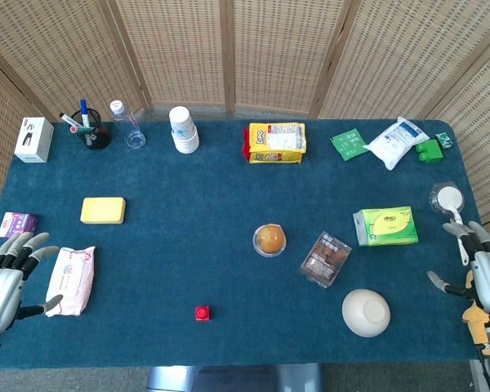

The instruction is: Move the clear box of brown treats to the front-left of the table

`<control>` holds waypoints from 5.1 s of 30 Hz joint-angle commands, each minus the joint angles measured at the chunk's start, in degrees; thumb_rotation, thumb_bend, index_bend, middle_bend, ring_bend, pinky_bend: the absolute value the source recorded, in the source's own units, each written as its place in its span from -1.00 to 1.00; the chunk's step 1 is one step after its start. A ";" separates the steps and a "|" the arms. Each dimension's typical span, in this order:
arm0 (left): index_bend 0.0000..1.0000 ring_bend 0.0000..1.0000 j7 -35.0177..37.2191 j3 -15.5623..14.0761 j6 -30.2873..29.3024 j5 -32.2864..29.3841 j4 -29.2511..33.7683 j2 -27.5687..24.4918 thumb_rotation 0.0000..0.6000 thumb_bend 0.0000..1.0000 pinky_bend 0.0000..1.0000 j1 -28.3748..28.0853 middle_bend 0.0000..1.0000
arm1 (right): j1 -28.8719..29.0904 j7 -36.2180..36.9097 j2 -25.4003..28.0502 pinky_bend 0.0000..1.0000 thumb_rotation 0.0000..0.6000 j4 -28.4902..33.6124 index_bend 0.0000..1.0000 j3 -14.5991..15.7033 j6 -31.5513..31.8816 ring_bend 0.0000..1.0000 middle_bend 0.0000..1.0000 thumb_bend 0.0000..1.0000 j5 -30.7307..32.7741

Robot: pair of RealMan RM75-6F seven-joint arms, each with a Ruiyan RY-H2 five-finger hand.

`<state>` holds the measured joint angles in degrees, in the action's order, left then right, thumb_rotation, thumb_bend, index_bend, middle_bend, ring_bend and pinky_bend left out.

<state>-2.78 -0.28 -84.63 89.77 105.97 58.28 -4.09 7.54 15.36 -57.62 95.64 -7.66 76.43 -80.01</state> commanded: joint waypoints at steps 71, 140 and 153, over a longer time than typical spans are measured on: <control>-0.52 -0.89 2.76 0.55 4.97 -3.32 -1.14 -1.52 1.00 -0.69 -0.87 -3.23 -0.70 | 26.86 15.91 -5.78 -0.51 0.59 -5.69 -0.69 3.65 -32.41 -0.69 -0.49 -0.50 -2.15; -0.52 -0.90 2.51 0.75 2.04 0.00 0.51 -2.94 1.00 -0.69 -0.87 -3.15 -0.70 | 22.23 7.40 -12.43 -0.62 1.00 -17.52 -0.78 8.19 -9.79 -0.81 -0.56 -0.99 -18.20; -0.53 -0.90 1.23 0.56 0.97 0.44 2.73 -4.46 1.00 -0.69 -0.87 -2.52 -0.70 | 24.36 9.33 -16.41 -0.62 1.00 -26.53 -0.77 11.45 -6.22 -0.81 -0.56 -1.00 -24.73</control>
<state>-1.50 0.27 -83.57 90.21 108.61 53.89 -6.67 31.69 24.46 -73.66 69.62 3.39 69.81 -104.25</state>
